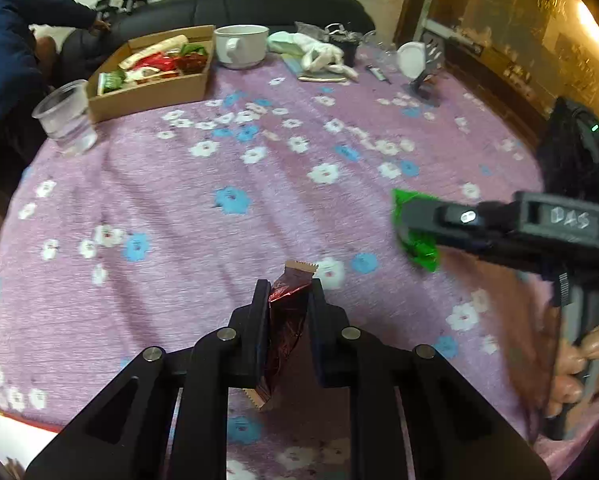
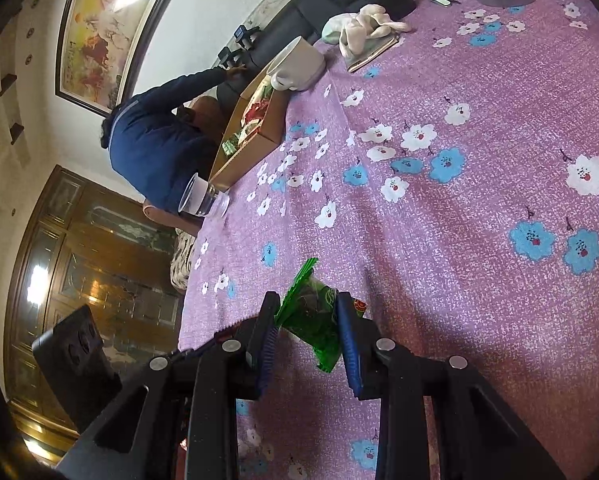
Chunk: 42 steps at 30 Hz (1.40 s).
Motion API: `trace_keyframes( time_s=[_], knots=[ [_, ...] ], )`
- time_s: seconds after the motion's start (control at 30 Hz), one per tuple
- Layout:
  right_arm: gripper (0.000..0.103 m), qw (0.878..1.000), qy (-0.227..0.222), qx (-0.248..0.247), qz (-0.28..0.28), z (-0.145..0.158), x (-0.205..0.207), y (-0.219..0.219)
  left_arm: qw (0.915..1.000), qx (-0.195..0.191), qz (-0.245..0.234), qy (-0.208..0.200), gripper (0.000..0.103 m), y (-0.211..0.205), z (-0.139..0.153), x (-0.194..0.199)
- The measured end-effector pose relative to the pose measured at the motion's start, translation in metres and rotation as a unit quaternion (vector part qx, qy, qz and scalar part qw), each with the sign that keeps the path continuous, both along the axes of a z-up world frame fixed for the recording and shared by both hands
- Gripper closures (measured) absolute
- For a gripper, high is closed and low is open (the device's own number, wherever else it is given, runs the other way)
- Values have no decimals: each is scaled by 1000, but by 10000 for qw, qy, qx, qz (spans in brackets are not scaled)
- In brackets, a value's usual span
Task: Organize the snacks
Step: 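Carry the green and brown chocolate packets toward the tray with both tools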
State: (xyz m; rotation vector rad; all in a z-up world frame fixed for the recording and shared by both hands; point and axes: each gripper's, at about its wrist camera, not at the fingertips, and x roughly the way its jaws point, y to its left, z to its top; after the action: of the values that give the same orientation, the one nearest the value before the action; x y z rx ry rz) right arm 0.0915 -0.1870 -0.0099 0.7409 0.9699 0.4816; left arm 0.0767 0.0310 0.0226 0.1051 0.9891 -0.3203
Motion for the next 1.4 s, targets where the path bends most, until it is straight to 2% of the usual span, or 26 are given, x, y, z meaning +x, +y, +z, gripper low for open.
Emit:
trace_keyframes(
  time_s=[0.1, 0.23, 0.37, 0.43, 0.5, 0.57, 0.77, 0.9, 1.4],
  knots=[
    [74, 10000, 4, 14, -12, 0, 0, -1, 10000, 26, 39, 41, 88, 4, -1, 2],
    [74, 10000, -8, 31, -16, 1, -1, -2, 9997, 246, 25, 5, 87, 4, -1, 2],
    [74, 10000, 11, 35, -24, 0, -1, -2, 9996, 259, 87, 28, 86, 9, 2, 3],
    [74, 10000, 12, 40, -42, 0, -1, -3, 9996, 256, 88, 57, 80, 10, 3, 2],
    [74, 10000, 20, 46, -48, 0, -1, -3, 9993, 351, 136, 27, 57, 11, 4, 1],
    [74, 10000, 23, 30, -60, 0, -1, -3, 9992, 370, 152, -60, 53, 13, 7, 0],
    [74, 9999, 41, 66, -70, -1, -1, -4, 9987, 430, 251, -44, 52, 20, 13, 4],
    [74, 9999, 56, 69, -71, -1, -1, -5, 9984, 502, 272, -10, 45, 25, 13, 4],
    [74, 9999, 114, 106, -61, -2, 0, -5, 9982, 539, 254, 115, 42, 28, 8, 4]
  ],
)
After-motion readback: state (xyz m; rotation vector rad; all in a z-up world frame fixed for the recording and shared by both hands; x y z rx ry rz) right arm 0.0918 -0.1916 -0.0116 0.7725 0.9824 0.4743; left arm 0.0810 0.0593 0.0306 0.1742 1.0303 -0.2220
